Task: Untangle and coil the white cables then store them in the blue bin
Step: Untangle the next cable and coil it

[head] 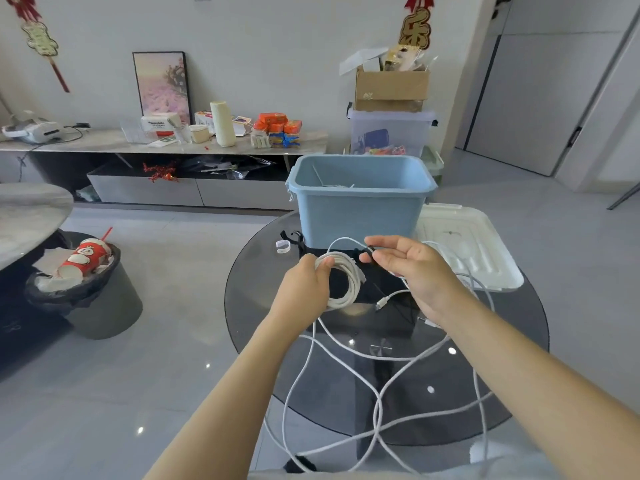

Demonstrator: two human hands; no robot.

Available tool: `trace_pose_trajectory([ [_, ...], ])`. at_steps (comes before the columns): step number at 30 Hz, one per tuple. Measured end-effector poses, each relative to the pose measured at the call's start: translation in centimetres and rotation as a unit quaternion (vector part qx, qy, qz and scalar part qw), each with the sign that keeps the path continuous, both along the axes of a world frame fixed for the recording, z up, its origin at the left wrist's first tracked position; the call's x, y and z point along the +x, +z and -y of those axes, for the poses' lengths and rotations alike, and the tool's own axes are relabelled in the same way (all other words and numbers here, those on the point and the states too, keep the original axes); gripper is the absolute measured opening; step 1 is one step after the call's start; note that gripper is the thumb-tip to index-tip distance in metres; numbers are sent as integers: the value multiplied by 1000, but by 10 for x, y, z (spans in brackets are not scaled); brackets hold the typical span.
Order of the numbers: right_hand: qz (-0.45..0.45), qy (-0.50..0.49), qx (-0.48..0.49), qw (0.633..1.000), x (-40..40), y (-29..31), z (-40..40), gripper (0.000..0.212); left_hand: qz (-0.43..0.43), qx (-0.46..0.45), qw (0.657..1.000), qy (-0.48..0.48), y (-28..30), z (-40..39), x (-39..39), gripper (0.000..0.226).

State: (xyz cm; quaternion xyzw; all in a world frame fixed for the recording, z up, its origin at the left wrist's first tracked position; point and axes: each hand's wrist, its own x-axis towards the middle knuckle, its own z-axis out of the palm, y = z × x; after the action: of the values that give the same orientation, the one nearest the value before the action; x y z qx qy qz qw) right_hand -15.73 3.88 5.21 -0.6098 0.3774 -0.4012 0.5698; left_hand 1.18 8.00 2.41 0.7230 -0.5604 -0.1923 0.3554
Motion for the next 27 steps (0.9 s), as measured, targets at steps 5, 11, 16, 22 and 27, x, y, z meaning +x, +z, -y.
trace_pose_trajectory([
  [5, 10, -62, -27, 998, -9, 8, 1, 19, 8, 18, 1000, -22, -4, 2, -7, 38],
  [11, 76, -79, 10, 994, -6, 7, 4, 15, -33, 34, 997, -58, -9, 5, -11, 35],
  [16, 135, -83, 80, 984, 10, 1, 3, 13, -90, 44, 987, -127, -5, 3, -21, 33],
  [22, 1, -151, -51, 987, 24, -14, 8, 10, -231, 53, 956, -176, 1, 0, -31, 35],
  [27, -46, -185, -98, 977, 24, -22, 14, 9, -220, 58, 951, -210, 6, -3, -33, 35],
])
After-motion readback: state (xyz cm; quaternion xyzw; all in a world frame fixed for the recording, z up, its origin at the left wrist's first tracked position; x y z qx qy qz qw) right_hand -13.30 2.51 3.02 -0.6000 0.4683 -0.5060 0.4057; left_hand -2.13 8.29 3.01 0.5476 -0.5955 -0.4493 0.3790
